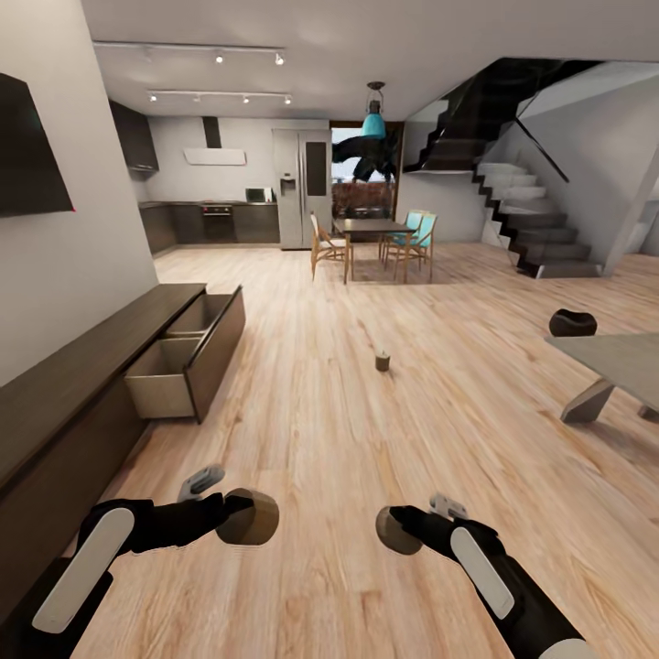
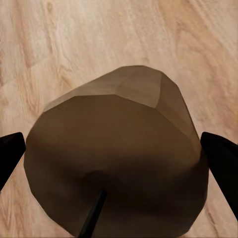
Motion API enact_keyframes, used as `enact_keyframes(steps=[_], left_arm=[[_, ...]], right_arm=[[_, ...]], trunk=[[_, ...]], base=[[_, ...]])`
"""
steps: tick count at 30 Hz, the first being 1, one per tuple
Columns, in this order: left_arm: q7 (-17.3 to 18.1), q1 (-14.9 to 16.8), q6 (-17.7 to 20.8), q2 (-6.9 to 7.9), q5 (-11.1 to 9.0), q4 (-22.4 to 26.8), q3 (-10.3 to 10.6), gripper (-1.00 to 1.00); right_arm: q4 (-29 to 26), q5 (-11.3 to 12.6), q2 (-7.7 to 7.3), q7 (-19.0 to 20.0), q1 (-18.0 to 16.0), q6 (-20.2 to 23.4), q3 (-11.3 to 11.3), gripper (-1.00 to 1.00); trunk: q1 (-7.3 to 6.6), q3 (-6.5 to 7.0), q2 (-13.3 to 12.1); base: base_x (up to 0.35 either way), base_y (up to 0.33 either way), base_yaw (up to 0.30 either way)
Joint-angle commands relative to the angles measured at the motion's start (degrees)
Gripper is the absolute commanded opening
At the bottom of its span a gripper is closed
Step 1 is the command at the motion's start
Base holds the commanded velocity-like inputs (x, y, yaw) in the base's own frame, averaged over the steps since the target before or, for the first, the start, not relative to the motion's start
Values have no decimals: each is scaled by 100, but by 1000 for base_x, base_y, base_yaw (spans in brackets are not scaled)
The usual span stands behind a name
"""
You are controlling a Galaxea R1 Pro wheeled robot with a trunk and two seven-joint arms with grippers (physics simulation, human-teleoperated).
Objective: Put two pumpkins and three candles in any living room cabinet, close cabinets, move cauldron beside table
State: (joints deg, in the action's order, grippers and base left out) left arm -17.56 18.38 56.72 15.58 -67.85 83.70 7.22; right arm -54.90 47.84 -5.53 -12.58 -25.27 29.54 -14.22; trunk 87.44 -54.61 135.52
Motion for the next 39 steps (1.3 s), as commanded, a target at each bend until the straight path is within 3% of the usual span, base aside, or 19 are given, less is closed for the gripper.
enact_keyframes(steps=[1, 39], left_arm=[[-64, 4, -3, 5, -95, 6, 8, -100], [-63, 6, -3, 21, -86, 6, 8, -100]], right_arm=[[-12, 67, -4, -53, -4, 0, -23, -100], [-2, 67, 31, 71, -4, -1, -10, -100]], trunk=[[2, -6, 3], [2, -6, 3]], base=[[331, 0, 1], [331, 0, 0]])
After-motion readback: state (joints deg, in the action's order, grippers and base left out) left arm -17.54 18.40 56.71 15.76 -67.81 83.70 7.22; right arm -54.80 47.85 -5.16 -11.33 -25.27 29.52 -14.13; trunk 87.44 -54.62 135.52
